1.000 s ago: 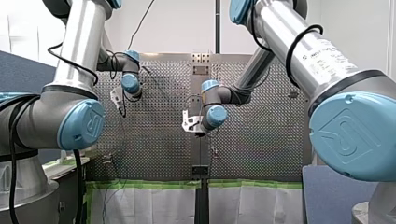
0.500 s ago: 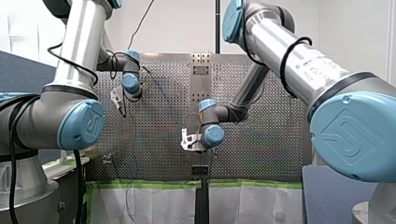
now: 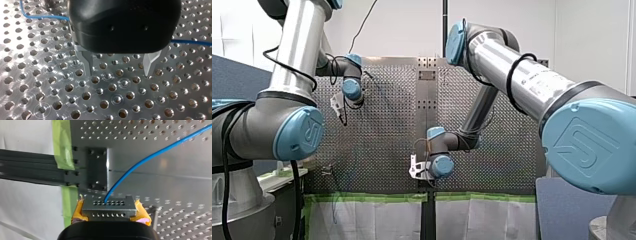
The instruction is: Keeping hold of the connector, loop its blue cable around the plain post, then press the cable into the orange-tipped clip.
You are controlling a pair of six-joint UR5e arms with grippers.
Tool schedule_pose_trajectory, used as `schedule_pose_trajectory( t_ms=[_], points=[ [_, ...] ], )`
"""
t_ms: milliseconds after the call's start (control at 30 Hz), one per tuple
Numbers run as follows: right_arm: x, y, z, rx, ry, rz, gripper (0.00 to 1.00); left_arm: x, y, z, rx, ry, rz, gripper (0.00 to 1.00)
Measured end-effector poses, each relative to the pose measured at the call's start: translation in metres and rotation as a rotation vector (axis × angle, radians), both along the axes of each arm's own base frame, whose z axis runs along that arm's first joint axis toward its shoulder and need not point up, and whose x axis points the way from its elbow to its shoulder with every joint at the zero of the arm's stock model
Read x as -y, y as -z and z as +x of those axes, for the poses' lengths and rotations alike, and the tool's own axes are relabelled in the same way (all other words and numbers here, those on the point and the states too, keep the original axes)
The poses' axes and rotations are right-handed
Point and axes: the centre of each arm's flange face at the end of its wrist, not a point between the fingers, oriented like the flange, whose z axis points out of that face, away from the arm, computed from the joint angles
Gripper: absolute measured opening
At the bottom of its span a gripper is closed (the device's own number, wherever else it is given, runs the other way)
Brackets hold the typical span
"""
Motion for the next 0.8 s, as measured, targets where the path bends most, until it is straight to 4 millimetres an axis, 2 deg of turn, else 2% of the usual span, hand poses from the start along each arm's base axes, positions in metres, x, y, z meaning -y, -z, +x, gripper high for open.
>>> schedule_pose_trajectory(
  t_ms=[367,567,800],
  points=[
    [0.006,0.061,-0.018,0.042,0.049,0.028,0.0,0.0,0.0,0.0,0.002,0.003,-0.001,1.0],
    [0.003,0.099,-0.038,0.033,0.08,0.046,0.0,0.0,0.0,0.0,-0.001,0.003,-0.001,1.0],
    [-0.01,0.149,-0.075,0.0,0.116,0.083,0.0,0.0,0.0,0.0,-0.001,0.003,-0.001,1.0]
  ],
)
